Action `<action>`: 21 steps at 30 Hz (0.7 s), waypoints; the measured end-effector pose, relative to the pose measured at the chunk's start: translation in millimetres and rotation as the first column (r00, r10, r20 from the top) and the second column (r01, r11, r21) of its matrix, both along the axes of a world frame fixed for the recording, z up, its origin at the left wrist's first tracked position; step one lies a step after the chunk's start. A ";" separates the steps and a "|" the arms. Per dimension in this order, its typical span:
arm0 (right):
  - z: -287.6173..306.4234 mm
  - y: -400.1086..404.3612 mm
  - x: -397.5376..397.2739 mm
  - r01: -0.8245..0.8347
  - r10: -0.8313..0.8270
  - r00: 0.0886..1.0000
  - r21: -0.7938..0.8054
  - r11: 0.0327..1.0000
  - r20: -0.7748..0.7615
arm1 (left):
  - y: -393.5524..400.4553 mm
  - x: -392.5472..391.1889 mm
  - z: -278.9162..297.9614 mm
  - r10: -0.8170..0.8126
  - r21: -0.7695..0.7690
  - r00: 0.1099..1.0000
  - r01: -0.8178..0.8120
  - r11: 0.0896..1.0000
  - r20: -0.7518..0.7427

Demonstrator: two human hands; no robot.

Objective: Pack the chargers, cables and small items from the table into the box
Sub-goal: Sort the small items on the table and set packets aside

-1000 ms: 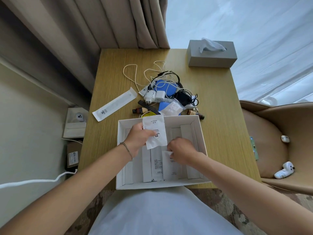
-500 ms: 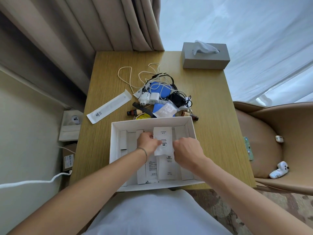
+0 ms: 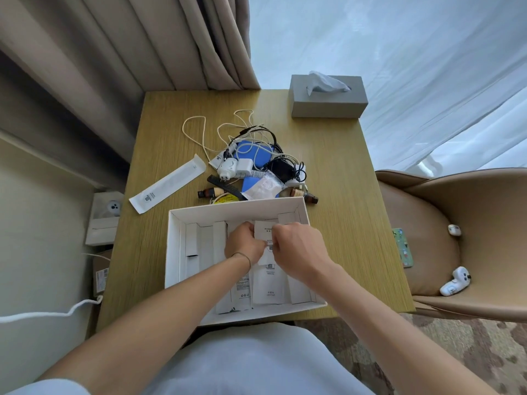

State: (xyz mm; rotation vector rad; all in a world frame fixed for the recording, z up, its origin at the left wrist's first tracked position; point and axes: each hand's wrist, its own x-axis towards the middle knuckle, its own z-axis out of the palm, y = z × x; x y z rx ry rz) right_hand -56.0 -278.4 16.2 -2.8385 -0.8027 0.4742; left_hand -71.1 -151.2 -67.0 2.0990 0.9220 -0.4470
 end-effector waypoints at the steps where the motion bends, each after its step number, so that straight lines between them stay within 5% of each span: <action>1: 3.5 0.6 1.7 0.009 -0.009 1.000 0.026 1.000 0.007 | 0.0 -0.3 2.2 -0.025 -0.006 1.000 0.025 1.000 0.003; 7: 26.9 14.0 30.9 0.070 -0.093 0.986 0.160 0.985 0.140 | 17.0 -17.4 28.8 -0.164 -0.044 0.985 0.166 0.985 0.043; 12: 28.6 32.9 76.6 0.083 -0.118 0.982 0.225 0.971 0.147 | 29.1 -24.8 66.5 -0.234 0.056 0.936 0.227 0.972 0.262; 21: -21.7 66.3 150.7 -0.212 0.208 0.976 -0.066 0.975 -0.069 | 79.1 -3.5 104.9 -0.187 0.098 0.876 0.160 0.982 0.445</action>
